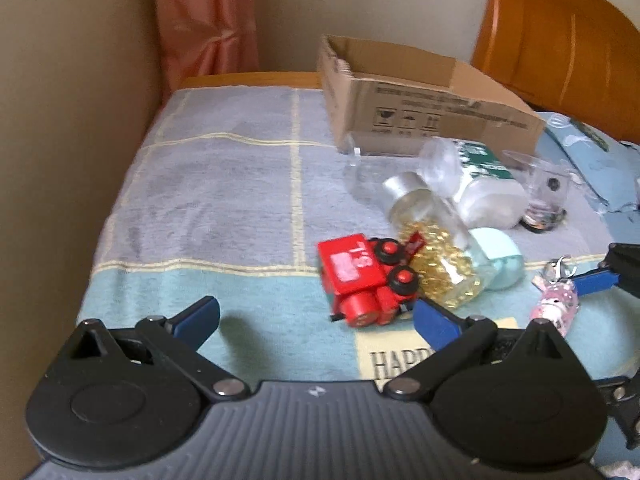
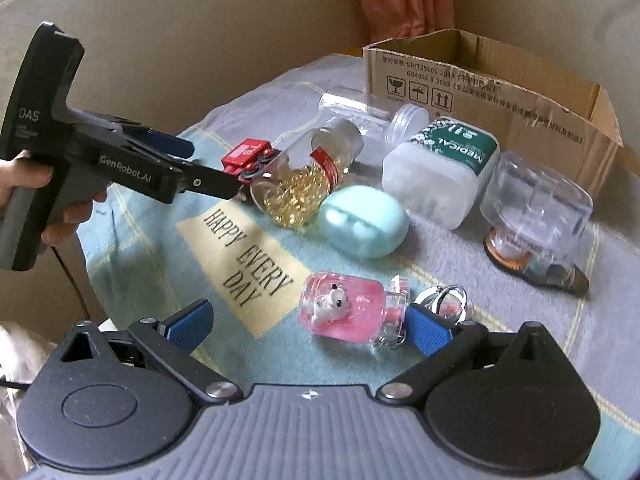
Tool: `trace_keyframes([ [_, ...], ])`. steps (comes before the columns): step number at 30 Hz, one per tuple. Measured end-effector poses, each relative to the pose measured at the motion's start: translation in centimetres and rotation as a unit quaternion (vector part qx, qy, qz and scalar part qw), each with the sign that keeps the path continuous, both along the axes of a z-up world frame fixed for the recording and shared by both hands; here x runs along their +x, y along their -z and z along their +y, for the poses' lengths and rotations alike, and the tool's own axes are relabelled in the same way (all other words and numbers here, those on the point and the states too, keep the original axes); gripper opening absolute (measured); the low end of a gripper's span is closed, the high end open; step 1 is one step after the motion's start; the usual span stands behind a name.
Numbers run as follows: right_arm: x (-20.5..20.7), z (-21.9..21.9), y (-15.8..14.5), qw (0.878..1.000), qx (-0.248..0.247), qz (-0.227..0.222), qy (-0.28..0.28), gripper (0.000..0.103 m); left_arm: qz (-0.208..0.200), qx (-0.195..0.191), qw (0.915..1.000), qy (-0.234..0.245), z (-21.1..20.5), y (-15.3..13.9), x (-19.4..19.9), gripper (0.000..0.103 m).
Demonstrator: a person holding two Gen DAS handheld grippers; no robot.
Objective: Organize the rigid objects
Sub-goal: 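Move the left tool back toward the red toy robot, then grasp the red toy robot with the left tool while the right tool grasps the pink keychain bottle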
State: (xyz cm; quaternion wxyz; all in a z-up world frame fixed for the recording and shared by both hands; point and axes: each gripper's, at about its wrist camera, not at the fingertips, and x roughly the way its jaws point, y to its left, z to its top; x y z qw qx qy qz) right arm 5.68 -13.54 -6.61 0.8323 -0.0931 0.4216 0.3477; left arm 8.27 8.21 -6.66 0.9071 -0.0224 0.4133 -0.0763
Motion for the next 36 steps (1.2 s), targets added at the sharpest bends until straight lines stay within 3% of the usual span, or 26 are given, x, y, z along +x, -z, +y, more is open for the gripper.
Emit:
trace_keyframes([
  [6, -0.3, 0.8, 0.2, 1.0, -0.007, -0.016, 0.02, 0.103, -0.01, -0.001, 0.9997, 0.022, -0.9, 0.4, 0.3, 0.102],
  [12, -0.5, 2.0, 0.4, 0.999, -0.03, -0.034, 0.018, 0.103, -0.01, 0.012, 0.9999, 0.006, -0.2, 1.2, 0.7, 0.102],
  [17, -0.8, 1.9, 0.5, 0.998, -0.037, -0.036, 0.019, 0.103, -0.015, 0.045, 0.9987, -0.017, 1.3, 0.9, 0.3, 0.102],
  [21, -1.2, 2.3, 0.7, 0.997, -0.048, -0.052, 0.02, 0.103, -0.035, 0.036, 0.9988, -0.001, 1.8, 0.7, 0.2, 0.102],
  [25, -1.4, 3.0, 0.5, 0.996, -0.058, -0.071, 0.012, 0.103, -0.052, 0.041, 0.9963, 0.054, 0.8, 0.9, 0.9, 0.097],
  [27, -1.5, 3.1, 0.4, 0.995, -0.06, -0.077, 0.01, 0.101, -0.059, 0.045, 0.9942, 0.078, 0.3, 0.9, 1.3, 0.088],
  [29, -1.3, 3.1, 0.3, 0.995, -0.062, -0.081, 0.01, 0.099, -0.062, 0.043, 0.9932, 0.089, -0.1, 1.0, 1.7, 0.077],
  [33, -1.1, 2.6, 0.3, 0.994, -0.071, -0.083, 0.016, 0.086, -0.057, 0.037, 0.9925, 0.101, -0.4, 1.4, 2.3, 0.073],
  [36, -1.3, 2.3, 0.4, 0.993, -0.073, -0.086, 0.019, 0.082, -0.06, 0.033, 0.9918, 0.108, -0.6, 1.5, 2.2, 0.069],
])
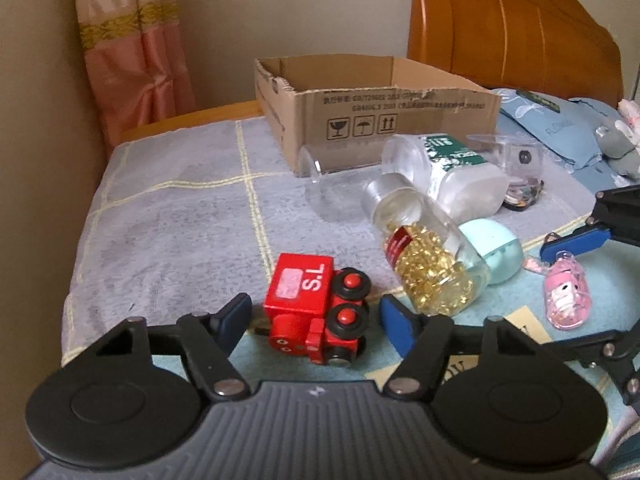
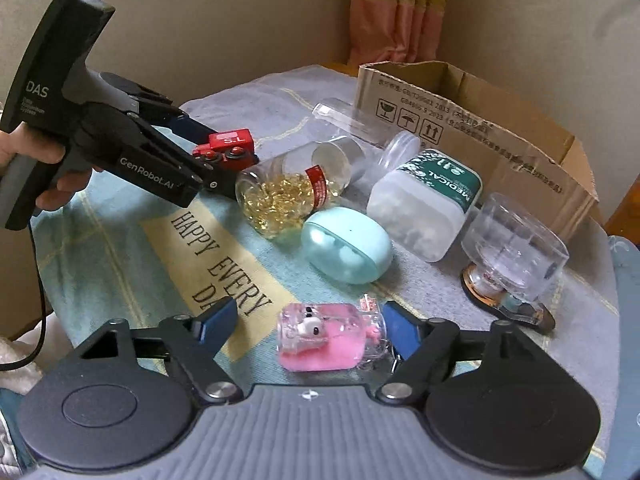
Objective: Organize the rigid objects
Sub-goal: 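Grasp the red toy robot with the left tool while the right tool grasps the pink keychain bottle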
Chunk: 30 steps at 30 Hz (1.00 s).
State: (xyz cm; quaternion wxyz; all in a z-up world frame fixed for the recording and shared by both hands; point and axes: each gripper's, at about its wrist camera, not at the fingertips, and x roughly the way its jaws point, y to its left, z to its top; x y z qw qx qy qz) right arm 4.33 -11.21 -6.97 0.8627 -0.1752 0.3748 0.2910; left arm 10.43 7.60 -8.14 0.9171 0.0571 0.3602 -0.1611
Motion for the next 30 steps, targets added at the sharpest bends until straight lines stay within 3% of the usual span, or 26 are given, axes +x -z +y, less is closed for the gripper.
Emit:
trace_keyframes([
  [6, -0.5, -0.2, -0.3, 1.0, -0.016, -0.016, 0.009, 0.068, 0.001, -0.002, 1.0, 0.005, -0.1, -0.1, 0.1, 0.065],
  [10, -0.9, -0.4, -0.3, 0.999, -0.022, -0.026, 0.01, 0.067, 0.001, 0.001, 0.9999, 0.012, -0.2, -0.1, 0.1, 0.063],
  [13, -1.1, -0.4, -0.4, 0.999, -0.023, -0.027, 0.013, 0.059, 0.003, 0.001, 0.9998, 0.019, -0.3, -0.3, 0.0, 0.055],
  [21, -1.1, -0.4, -0.7, 0.999, -0.023, -0.022, 0.015, 0.059, 0.015, 0.008, 0.9995, 0.027, -0.4, -0.8, 0.0, 0.052],
  [30, -1.2, -2.0, -2.1, 0.999, -0.027, -0.016, 0.012, 0.057, 0.041, 0.044, 0.9958, 0.069, -0.2, -2.7, -0.4, 0.048],
])
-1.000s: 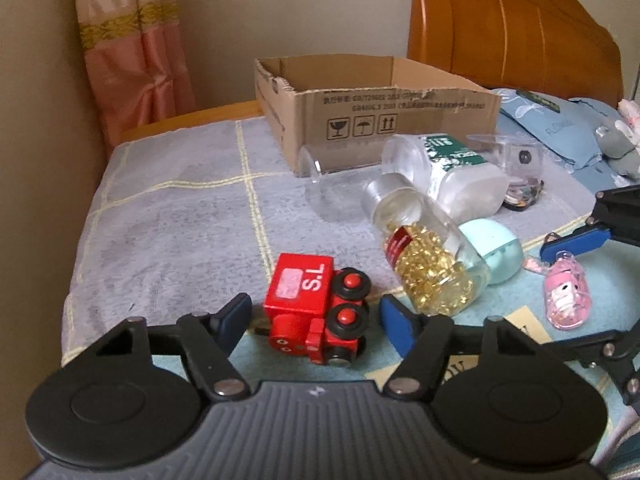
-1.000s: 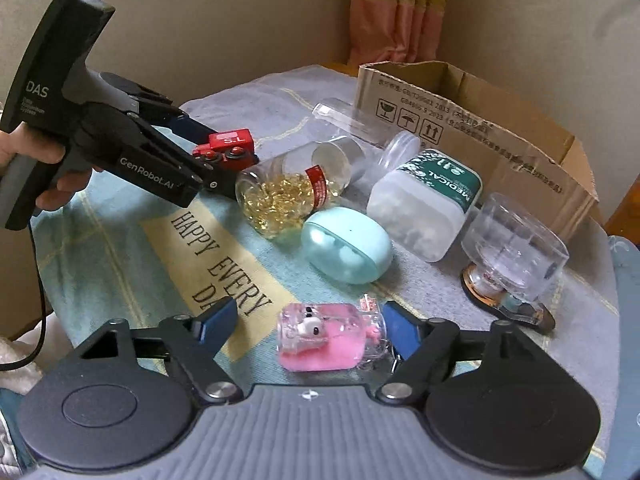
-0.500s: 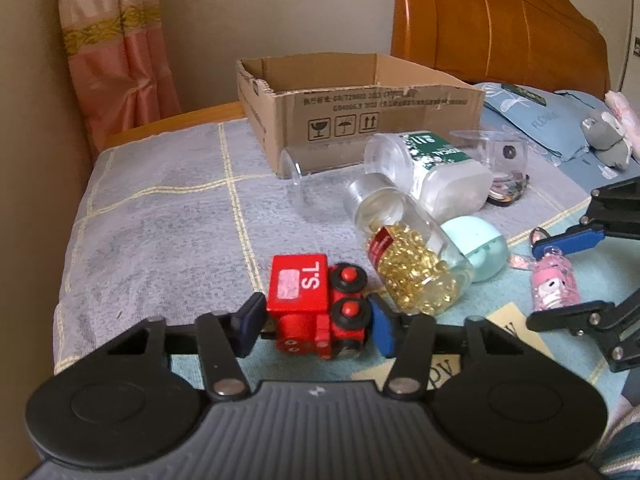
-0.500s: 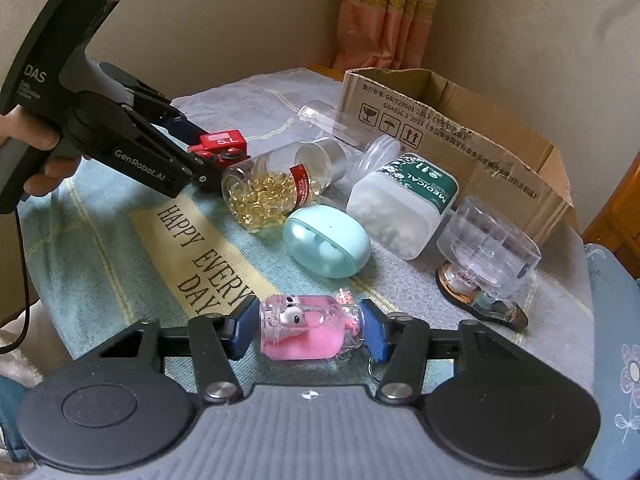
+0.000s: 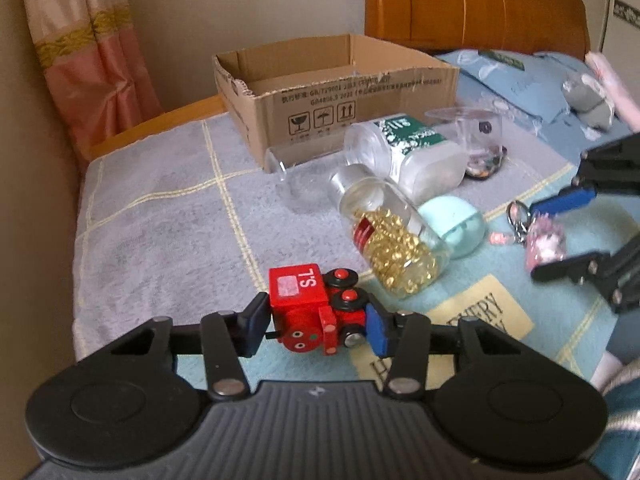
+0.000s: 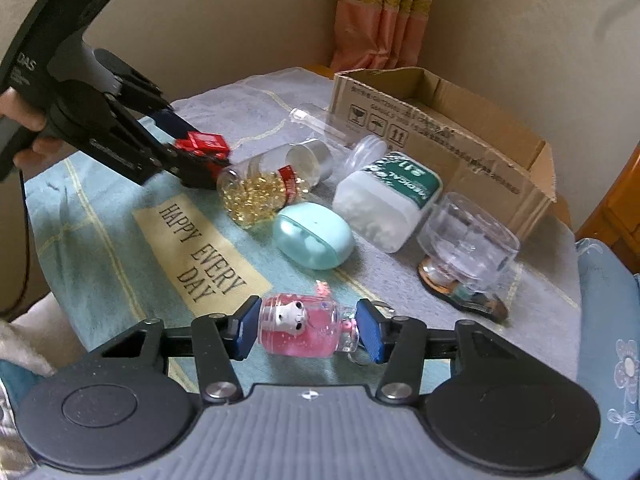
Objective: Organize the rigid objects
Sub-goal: 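Grasp the red toy robot with the left tool while the right tool grasps the pink keychain bottle, then carry the red robot and pink bottle into the box and release both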
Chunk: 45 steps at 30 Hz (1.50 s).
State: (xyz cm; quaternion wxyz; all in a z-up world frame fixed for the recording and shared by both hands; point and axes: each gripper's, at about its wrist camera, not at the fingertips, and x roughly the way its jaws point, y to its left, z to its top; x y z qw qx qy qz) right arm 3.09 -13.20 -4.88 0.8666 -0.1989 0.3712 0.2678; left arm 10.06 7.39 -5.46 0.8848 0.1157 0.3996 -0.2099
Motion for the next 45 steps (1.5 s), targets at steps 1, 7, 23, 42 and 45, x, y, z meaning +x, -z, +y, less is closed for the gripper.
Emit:
trace_keyframes([
  [1, 0.0, -0.1, -0.2, 1.0, -0.001, -0.002, 0.001, 0.057, 0.004, 0.002, 1.0, 0.002, 0.1, -0.2, 0.0, 0.048],
  [7, 0.4, -1.2, -1.8, 1.0, 0.023, 0.014, 0.0, 0.057, 0.012, 0.004, 0.9999, 0.006, 0.5, -2.0, -0.3, 0.048],
  [23, 5.5, -3.0, -6.3, 0.997, 0.048, 0.05, 0.023, 0.056, 0.009, 0.0, 0.9989, 0.046, -1.6, -8.7, 2.3, 0.048],
  [42, 13.8, -4.2, -10.7, 0.997, 0.051, 0.026, 0.06, 0.054, -0.039, -0.017, 0.9976, 0.054, -6.6, -13.5, 12.5, 0.048],
  [45, 13.4, -3.6, -8.4, 0.996, 0.054, 0.048, 0.045, 0.066, -0.035, -0.015, 0.9975, 0.06, -7.2, -13.0, 12.5, 0.048],
])
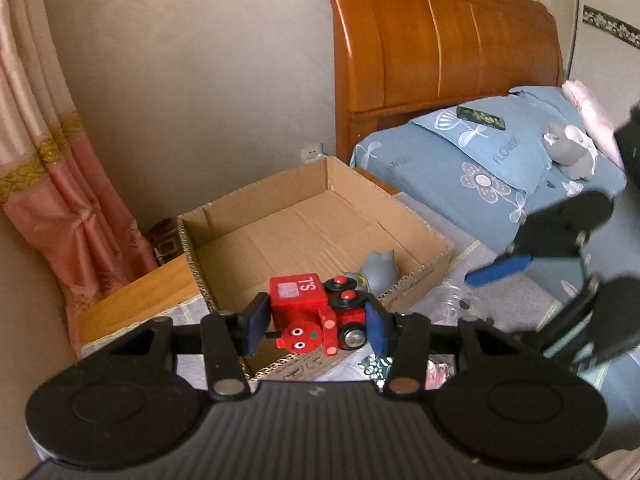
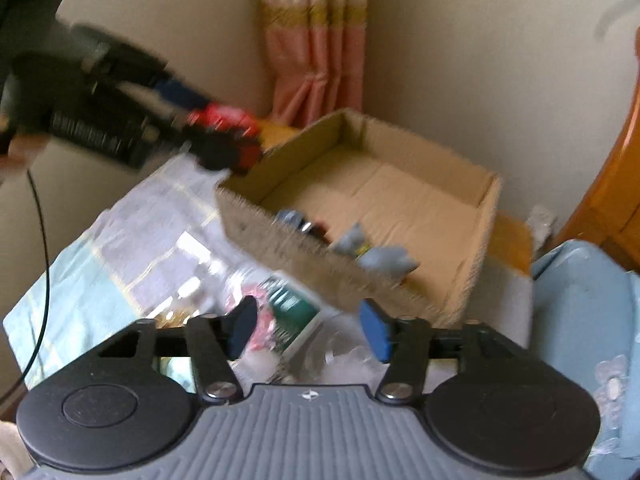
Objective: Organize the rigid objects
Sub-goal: 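Carry the red robot and pink bottle into the box and release both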
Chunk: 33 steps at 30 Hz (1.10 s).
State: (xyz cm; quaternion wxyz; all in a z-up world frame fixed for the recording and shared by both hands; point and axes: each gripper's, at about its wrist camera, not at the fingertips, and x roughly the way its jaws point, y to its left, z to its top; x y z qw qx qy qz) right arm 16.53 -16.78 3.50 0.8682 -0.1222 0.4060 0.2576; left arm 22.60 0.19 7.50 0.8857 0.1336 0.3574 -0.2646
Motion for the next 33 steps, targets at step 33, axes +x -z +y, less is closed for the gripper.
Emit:
trace_keyframes([
  [33, 2.7, 2.2, -2.0, 0.998, -0.002, -0.038, -0.041, 0.038, 0.012, 0.005, 0.9998, -0.015, 1.1, 0.4, 3.5, 0.048],
])
